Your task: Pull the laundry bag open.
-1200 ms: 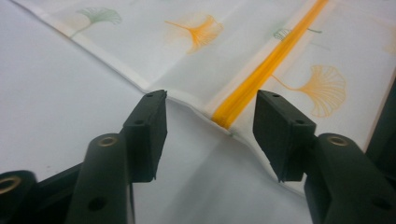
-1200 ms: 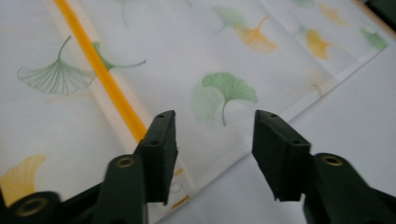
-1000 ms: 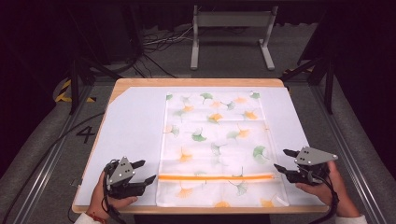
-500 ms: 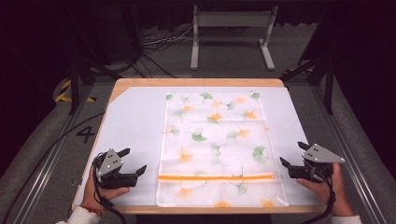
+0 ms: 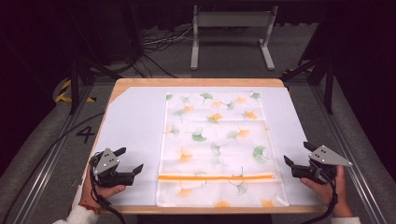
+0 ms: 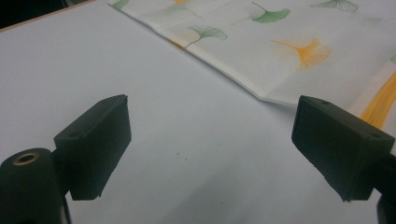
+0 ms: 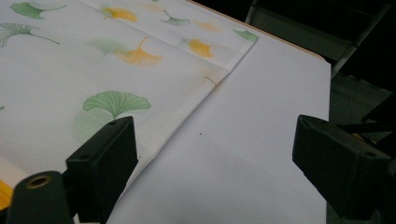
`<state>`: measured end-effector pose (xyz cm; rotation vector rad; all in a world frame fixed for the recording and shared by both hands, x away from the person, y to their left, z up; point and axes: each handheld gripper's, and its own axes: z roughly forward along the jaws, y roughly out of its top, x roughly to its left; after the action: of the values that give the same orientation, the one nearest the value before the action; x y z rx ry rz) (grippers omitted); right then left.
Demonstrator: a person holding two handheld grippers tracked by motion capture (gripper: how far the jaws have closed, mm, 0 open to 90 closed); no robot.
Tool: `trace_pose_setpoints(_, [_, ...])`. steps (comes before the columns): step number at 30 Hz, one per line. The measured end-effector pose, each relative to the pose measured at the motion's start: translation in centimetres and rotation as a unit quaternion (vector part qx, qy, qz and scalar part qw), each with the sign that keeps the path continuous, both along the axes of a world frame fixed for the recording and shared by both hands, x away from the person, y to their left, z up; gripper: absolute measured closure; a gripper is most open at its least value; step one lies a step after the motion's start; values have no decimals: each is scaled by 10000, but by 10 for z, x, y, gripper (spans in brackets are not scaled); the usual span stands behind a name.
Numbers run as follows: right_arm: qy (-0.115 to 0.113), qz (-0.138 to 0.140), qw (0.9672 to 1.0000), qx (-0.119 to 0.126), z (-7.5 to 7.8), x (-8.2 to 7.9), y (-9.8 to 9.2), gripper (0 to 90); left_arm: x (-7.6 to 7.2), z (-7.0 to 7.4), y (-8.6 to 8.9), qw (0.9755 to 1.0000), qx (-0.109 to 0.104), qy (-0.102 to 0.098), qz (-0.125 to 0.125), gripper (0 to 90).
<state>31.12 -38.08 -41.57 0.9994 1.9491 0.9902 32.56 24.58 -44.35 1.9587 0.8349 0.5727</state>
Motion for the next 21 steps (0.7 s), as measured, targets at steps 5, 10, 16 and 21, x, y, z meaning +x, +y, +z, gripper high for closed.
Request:
trace_pose_setpoints(5, [-60,-9,9999,-107,2,-2,5,130,-2,1,3,10000,-69,-34,37,123])
trace_pose_setpoints(10, [-63,13,9999,-129,2,-1,8,129,-3,1,2,10000,-50,-46,16,121])
trace_pose_setpoints(16, [-36,54,9999,-152,0,-1,10,127,-2,1,0,10000,-22,-47,28,121])
trace_pose_setpoints(21, [-35,52,9999,-141,0,-1,10,125,-1,1,-1,10000,9,-27,9,120])
